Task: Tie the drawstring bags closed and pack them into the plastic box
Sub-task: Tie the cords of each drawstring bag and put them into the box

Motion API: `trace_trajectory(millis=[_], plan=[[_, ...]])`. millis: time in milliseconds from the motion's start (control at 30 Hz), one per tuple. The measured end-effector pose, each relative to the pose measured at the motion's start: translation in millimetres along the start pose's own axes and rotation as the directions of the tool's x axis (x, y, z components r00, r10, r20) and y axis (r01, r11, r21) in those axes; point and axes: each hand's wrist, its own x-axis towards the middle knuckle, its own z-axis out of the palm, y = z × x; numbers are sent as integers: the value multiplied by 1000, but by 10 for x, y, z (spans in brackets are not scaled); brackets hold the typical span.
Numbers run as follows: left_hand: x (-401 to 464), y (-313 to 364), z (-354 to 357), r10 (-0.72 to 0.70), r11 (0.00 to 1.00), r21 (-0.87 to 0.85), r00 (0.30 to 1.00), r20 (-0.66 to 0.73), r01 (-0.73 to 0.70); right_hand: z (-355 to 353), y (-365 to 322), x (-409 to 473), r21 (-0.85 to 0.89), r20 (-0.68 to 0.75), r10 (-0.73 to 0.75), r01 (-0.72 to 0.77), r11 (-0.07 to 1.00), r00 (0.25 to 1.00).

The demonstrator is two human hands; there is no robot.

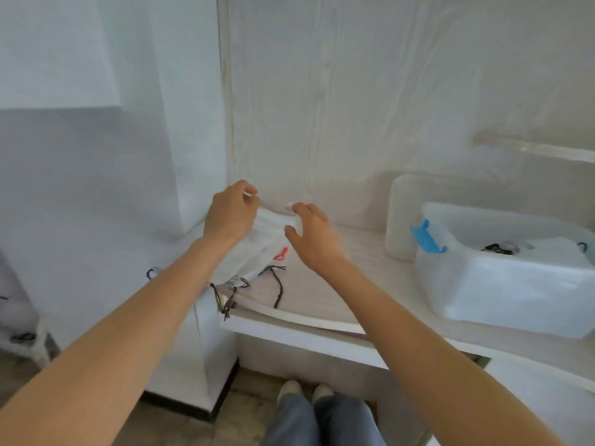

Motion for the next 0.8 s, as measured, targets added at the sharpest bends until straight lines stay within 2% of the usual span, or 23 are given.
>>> trace_trajectory(millis=[167, 267, 367, 433, 500, 567, 667, 800], plan=[[83, -688, -8, -87, 990, 125, 972, 217, 61, 663, -237, 82, 80, 242, 26, -46, 996, 970], [142, -990, 15, -156, 952, 302, 914, 375, 39, 935, -278, 145, 80, 386, 91, -132, 988, 918], [155, -1132, 21, -210, 912, 410, 845, 491, -12, 1112, -234, 187, 3, 444, 125, -141, 990, 887], [149, -1192, -14, -201, 921, 390, 822, 532, -27, 1179, -207, 207, -81, 455, 129, -103, 991, 881], [110, -1214, -106, -177, 958, 287, 804, 568, 9, 1188, -181, 221, -109, 454, 131, -91, 990, 881], [59, -1224, -223, -138, 982, 190, 750, 647, 16, 1171, -149, 241, -124, 462, 131, -82, 989, 877], [4, -1274, -338, -97, 986, 161, 661, 744, -37, 1137, -132, 284, -130, 483, 136, -83, 988, 865], [6, -1280, -406, -61, 987, 145, 661, 748, -73, 1087, -148, 323, -113, 486, 153, -111, 987, 861]])
